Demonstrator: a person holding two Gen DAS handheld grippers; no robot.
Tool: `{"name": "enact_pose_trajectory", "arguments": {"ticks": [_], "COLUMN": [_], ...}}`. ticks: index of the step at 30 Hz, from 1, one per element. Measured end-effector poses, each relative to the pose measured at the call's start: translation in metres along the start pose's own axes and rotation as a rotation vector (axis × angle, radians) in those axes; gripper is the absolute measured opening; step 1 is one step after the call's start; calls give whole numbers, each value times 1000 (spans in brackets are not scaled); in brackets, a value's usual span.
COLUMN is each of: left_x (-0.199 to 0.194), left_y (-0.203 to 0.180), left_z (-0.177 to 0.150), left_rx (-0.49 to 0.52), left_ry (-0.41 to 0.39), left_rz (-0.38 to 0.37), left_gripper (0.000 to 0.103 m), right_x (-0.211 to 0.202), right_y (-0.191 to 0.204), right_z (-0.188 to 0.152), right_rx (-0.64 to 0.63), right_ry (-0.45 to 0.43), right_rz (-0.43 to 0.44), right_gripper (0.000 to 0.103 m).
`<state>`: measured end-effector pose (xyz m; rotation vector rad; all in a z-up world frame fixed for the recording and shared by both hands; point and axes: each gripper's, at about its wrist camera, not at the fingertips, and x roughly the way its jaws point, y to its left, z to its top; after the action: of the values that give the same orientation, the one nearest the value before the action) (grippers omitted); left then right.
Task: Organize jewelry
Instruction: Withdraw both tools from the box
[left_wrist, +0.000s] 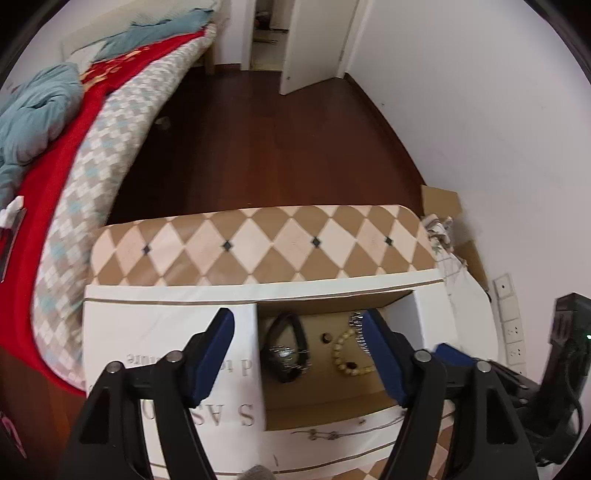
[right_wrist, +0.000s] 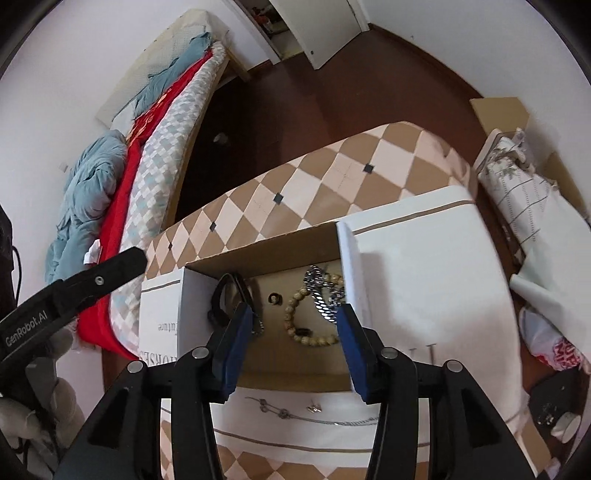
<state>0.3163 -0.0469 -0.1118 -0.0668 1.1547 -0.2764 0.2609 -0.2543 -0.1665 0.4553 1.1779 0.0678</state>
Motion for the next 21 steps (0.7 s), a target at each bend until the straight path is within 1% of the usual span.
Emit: {"name": "enact_pose_trajectory", "arguments": {"ticks": [1, 2, 3, 4, 5, 6, 8, 9, 13, 14, 16, 17, 18, 20, 21], "left_x": [-3, -6, -9, -10, -13, -15, -16, -16, -14, -15, -18, -19, -21, -27, -31], "left_y": [4, 6, 8, 10, 12, 14, 17, 18, 17, 16, 12, 10, 7, 4, 2], "left_z": [-3, -7, -10, -14, -21, -26, -39, -45, -69, -73, -78, -81, -82, -84, -85], "left_rx": [-6, -6, -4, -1, 3, 6, 13, 12, 12, 13, 22, 25, 26, 31, 37], "left_ry": [-9, -19, -26, -32, -38, -40, -31, -25, 14, 18, 16, 16, 13, 6, -2], "left_rz": [21, 46, 70, 96, 132, 153, 197, 206, 235, 241, 243, 251, 254, 253, 262], "left_gripper": [70, 72, 84, 90, 97, 97, 100, 101, 101, 101, 101, 101, 101, 101, 101], "right_x": [-5, -9, -13, -16, -19, -22, -25, -27, -33, -35, -39, -42, -44, -48, -52], "right_y": [0, 0, 2, 2, 3, 6, 10, 11, 17, 20, 24, 26, 28, 30, 30], "right_z": [0, -1, -4, -6, -8, -12, -17, -20, -29, -31, -35, -36, -37, -39, -40], "right_rx": [-7, -17, -33, -44, -59, -81, -115, -126, -162, -169, -177, -184, -187, -188, -189], "right_ry": [-8, -17, -25, -28, -34, -37, -37, -33, -25, -25, -28, -30, -30, -31, -37], "right_rz": [-21, -42, -86, -118, -151, -208, -264, -281, -334, -341, -348, -356, -365, -372, -380], "right_gripper": [50, 51, 56, 58, 63, 67, 68, 68, 69, 72, 83, 90, 96, 103, 103]}}
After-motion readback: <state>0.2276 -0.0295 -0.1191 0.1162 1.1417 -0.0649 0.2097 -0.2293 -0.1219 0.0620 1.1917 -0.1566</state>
